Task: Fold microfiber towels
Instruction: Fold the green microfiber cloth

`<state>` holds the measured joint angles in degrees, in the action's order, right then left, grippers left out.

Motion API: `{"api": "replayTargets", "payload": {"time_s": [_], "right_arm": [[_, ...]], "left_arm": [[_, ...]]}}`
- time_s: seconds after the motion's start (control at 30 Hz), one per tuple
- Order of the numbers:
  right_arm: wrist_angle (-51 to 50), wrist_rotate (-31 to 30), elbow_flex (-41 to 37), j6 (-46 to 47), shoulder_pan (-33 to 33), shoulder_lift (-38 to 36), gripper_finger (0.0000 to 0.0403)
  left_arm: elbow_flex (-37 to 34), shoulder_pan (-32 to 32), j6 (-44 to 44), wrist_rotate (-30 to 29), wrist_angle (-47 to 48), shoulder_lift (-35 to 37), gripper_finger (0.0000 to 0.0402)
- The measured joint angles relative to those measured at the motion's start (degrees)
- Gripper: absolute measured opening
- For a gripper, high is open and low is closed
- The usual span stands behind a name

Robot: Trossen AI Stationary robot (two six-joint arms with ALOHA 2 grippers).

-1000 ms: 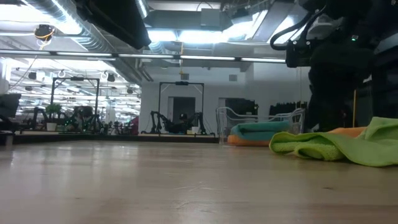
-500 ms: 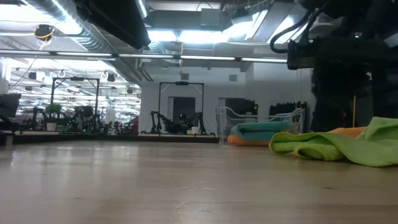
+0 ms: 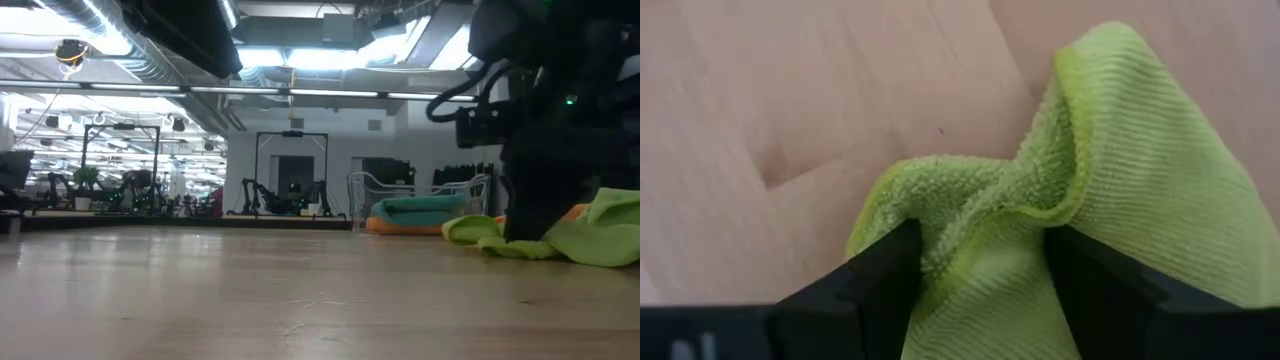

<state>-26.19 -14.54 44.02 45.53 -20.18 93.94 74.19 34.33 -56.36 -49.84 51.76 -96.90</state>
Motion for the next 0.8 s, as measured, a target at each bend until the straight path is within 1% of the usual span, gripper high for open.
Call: {"api": "replayTargets", "payload": {"time_s": [0.13,0.23,0.37,0.5,0.63,0.73,0.8], "right_arm": [[-0.4,0.5,0.3,-4.0,0.1,-0.3,0.021],[-1.8,2.3,2.1,-6.8,0.1,-0.8,0.0189],[-0.4,2.9,6.8,-9.0,0.1,-1.0,0.0137],[2.5,2.8,9.6,-11.3,0.1,-0.9,0.0079],[1.9,2.8,10.4,-8.9,0.1,-0.7,0.0037],[-2.2,2.5,10.4,-6.8,0.1,-0.6,0.0032],[-5.0,2.4,9.7,-5.4,0.1,-0.2,0.0043]], "left_arm": [[0.0,0.0,0.0,0.0,0.0,0.0,0.0173],[0.0,0.0,0.0,0.0,0.0,0.0,0.0173],[0.0,0.0,0.0,0.0,0.0,0.0,0.0173],[0.0,0.0,0.0,0.0,0.0,0.0,0.0173],[0.0,0.0,0.0,0.9,0.0,0.0,0.0173],[0.0,0.0,0.0,1.5,0.0,0.0,0.0173],[0.0,0.0,0.0,1.5,0.0,0.0,0.0173]]}}
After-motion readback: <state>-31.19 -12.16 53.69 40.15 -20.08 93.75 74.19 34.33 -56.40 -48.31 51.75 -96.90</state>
